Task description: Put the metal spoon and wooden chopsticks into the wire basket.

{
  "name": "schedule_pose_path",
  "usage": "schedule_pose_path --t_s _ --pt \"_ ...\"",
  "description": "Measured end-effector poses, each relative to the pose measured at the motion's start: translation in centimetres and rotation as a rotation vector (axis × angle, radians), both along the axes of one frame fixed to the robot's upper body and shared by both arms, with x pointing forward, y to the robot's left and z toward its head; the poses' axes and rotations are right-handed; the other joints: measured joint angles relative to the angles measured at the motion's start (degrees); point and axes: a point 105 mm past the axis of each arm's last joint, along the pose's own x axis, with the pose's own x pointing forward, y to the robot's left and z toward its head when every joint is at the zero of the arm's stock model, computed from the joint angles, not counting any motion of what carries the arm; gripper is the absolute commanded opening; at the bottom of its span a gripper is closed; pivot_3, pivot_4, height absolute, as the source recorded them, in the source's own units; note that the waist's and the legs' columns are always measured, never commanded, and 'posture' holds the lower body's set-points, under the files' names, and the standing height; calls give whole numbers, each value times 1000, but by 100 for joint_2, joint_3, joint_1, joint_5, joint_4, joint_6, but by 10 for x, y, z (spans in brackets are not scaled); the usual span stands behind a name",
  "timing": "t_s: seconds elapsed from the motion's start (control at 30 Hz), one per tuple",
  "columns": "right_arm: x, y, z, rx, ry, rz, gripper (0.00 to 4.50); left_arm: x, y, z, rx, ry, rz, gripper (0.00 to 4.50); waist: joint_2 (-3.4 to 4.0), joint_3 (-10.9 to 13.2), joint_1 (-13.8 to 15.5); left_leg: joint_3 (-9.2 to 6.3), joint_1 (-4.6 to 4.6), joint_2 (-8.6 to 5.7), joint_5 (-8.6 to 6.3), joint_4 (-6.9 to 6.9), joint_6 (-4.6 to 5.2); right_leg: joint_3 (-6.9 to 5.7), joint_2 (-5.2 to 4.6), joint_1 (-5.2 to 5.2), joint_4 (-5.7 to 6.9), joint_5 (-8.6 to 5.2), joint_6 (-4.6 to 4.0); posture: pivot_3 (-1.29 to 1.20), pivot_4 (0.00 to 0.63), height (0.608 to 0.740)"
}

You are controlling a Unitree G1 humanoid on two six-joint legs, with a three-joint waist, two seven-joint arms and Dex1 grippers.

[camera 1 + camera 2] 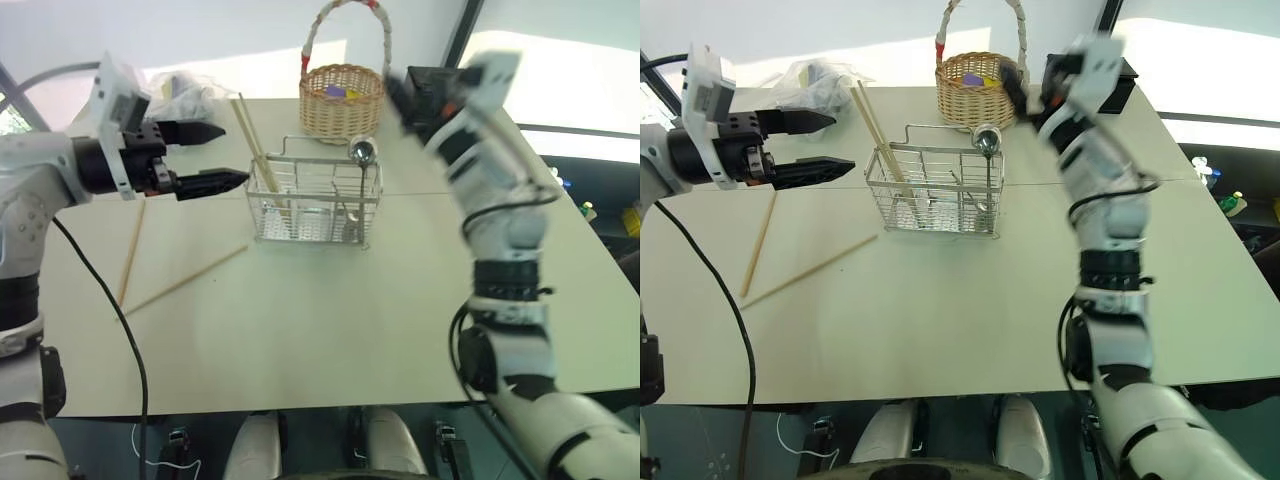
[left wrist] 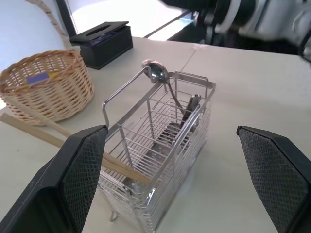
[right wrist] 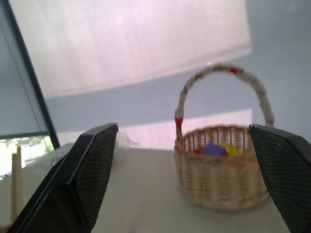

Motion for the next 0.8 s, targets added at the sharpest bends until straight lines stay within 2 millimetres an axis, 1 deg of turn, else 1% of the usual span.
schedule_pose_path --t_s 0.03,0.07,0.1,0.17,0.23,0.27,0.3,0.33,0.37,0.43,0.47,0.53,0.6,0.73,0.8 --pt "-10 -4 20 -13 -57 24 4439 1 3 2 -11 -8 16 4500 -3 -2 -3 -1 1 1 0 -3 0 0 3 0 -1 0 0 0 150 712" --pt "-19 -5 33 -29 -97 51 4439 1 6 5 -22 -16 32 4500 -6 -3 -5 -1 2 2 0 -5 0 0 4 0 -2 -1 0 0 150 712" --pt "-28 -4 41 -55 -121 95 4439 2 9 7 -32 -25 52 4500 -7 -4 -18 0 5 3 0 -5 1 0 5 2 -6 -1 0 0 150 712" --pt "-45 3 45 -129 -129 215 4439 6 17 12 -60 -35 109 4500 -6 -4 -29 4 5 3 -1 -4 1 1 5 3 -9 0 0 0 150 712" --pt "-70 16 33 -273 -116 371 4439 16 35 11 -88 -27 228 4500 -8 -5 -7 1 10 3 -1 -3 1 0 4 8 -9 0 0 0 150 712" --pt "-84 23 19 -357 -95 451 4439 24 48 8 -94 -18 319 4500 -10 -6 9 -1 18 3 -1 -7 2 -1 5 17 -13 -1 1 0 150 712" --pt "-99 31 -4 -451 -44 551 4439 36 70 1 -102 5 459 4500 -13 -8 20 -2 30 3 -2 -7 3 -2 5 31 -17 -4 5 0 150 712" --pt "-109 37 -26 -509 21 629 4439 44 93 -8 -108 40 593 4500 -17 -6 18 0 44 3 -2 -5 3 -2 3 42 -29 -5 7 0 150 712" --pt "-114 39 -45 -549 86 676 4439 51 112 -19 -109 84 706 4500 -25 0 17 3 46 1 -2 -5 3 -2 -2 46 -31 -8 13 0 150 712" --pt "-121 36 -74 -603 188 712 4439 58 142 -45 -99 198 890 4500 -40 9 20 6 44 0 -2 7 2 -1 -5 45 -32 -12 20 0 150 712" --pt "-123 35 -81 -617 217 717 4439 60 151 -56 -88 248 950 4500 -46 10 22 7 44 0 -1 9 2 -1 -6 45 -32 -12 21 0 150 712" --pt "-127 33 -93 -637 254 725 4439 66 160 -81 -72 353 1039 4500 -59 3 68 2 45 0 -1 12 1 -1 -5 47 -30 -12 20 0 150 712" --pt "-134 34 -101 -647 272 749 4439 74 157 -102 -54 436 1070 4500 -70 0 129 3 44 1 0 10 0 -1 -4 44 -30 -6 10 0 150 712" --pt "-140 34 -106 -663 278 773 4439 84 151 -135 12 544 1101 4500 -77 -1 154 6 28 -1 0 8 -1 -2 -4 33 -30 -4 8 0 150 712" --pt "-138 34 -105 -661 273 759 4439 88 150 -148 38 584 1128 4500 -82 -2 153 6 22 -2 0 8 -1 -3 -4 29 -29 -3 8 0 150 712"
